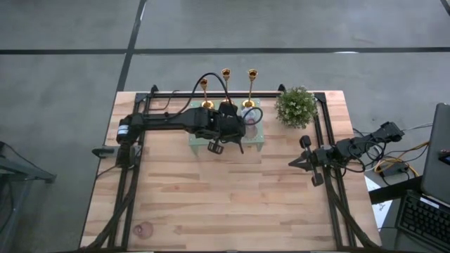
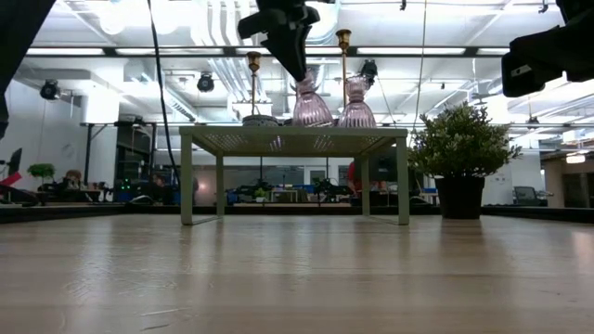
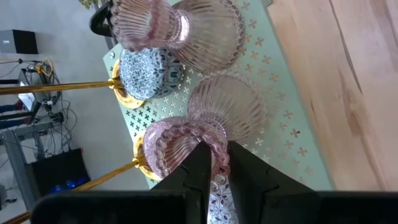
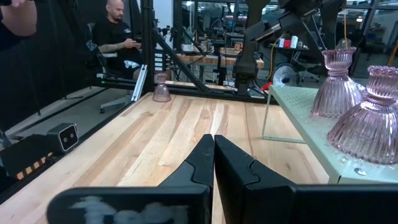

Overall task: Pick & Place candle stick holders
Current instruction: Put the right pink glass candle holder on the shelf, then put the pink glass candle holder on the shelf

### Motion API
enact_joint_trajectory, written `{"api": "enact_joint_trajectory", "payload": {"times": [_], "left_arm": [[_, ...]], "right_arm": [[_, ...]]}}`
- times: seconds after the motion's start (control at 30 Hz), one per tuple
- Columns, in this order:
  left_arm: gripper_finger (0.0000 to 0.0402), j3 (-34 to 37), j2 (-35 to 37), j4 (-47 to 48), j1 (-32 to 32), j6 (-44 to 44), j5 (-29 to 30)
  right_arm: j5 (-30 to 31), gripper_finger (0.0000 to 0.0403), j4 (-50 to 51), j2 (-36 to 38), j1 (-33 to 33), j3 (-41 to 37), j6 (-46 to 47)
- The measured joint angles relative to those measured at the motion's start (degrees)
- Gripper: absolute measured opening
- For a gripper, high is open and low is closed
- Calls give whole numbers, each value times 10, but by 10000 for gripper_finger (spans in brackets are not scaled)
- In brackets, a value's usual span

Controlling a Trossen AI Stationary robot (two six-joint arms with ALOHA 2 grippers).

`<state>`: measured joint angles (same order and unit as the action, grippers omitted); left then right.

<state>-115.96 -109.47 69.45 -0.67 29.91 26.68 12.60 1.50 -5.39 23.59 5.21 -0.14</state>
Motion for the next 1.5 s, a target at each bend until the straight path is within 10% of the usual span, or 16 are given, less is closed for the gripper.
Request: {"api": "enact_joint_trajectory", "payload": {"times": [1.5], "left_arm": [[126, 0, 7, -7, 8, -35, 18]], "right_arm": [[0, 8, 0, 0, 0, 0, 0]]}}
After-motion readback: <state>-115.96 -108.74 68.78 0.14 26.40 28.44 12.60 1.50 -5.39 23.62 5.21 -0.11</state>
